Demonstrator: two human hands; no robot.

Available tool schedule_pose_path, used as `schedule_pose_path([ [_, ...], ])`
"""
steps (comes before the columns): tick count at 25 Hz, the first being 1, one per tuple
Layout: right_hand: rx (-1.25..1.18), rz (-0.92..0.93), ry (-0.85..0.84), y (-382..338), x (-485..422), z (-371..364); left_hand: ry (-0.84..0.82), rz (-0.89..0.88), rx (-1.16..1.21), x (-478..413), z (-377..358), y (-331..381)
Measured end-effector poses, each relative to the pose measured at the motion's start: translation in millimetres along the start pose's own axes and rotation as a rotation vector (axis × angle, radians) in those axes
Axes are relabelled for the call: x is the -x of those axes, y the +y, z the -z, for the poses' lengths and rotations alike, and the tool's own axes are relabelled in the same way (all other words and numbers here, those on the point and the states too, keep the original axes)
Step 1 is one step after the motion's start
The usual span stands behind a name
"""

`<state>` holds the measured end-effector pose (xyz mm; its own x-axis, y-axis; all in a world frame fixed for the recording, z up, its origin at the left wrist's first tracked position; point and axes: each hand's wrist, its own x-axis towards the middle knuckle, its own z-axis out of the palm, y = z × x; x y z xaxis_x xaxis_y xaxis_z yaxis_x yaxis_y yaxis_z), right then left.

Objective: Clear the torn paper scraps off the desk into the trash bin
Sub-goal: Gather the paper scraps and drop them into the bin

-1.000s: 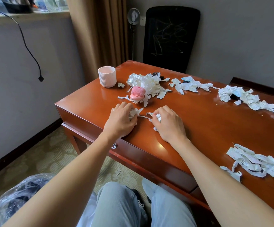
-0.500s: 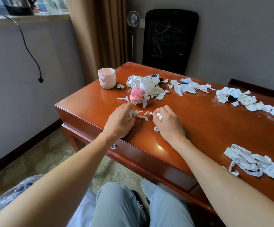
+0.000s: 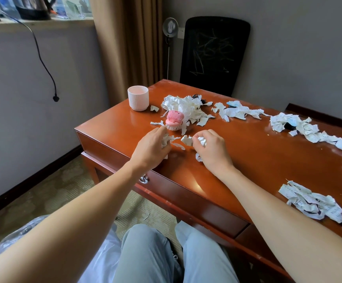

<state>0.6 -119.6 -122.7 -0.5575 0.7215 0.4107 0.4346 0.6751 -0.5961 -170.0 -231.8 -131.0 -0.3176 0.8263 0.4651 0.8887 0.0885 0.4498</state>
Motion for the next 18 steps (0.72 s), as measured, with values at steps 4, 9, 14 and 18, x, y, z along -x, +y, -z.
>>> schedule_pose_path([
  [4, 0.004, 0.021, 0.009, -11.8, 2.8, 0.8, 0.032, 0.011, 0.000, 10.4, 12.4, 5.4],
  [9, 0.007, 0.032, -0.003, -27.0, 8.1, -0.8, 0.044, 0.022, 0.007, 23.7, 29.0, 4.7],
  [14, -0.050, 0.079, -0.007, -50.7, 8.9, -8.5, 0.064, 0.078, 0.038, 37.1, 47.5, -0.5],
  [18, -0.074, 0.119, -0.033, -70.5, 13.4, -22.5, 0.076, 0.119, 0.039, 50.7, 64.8, -10.7],
])
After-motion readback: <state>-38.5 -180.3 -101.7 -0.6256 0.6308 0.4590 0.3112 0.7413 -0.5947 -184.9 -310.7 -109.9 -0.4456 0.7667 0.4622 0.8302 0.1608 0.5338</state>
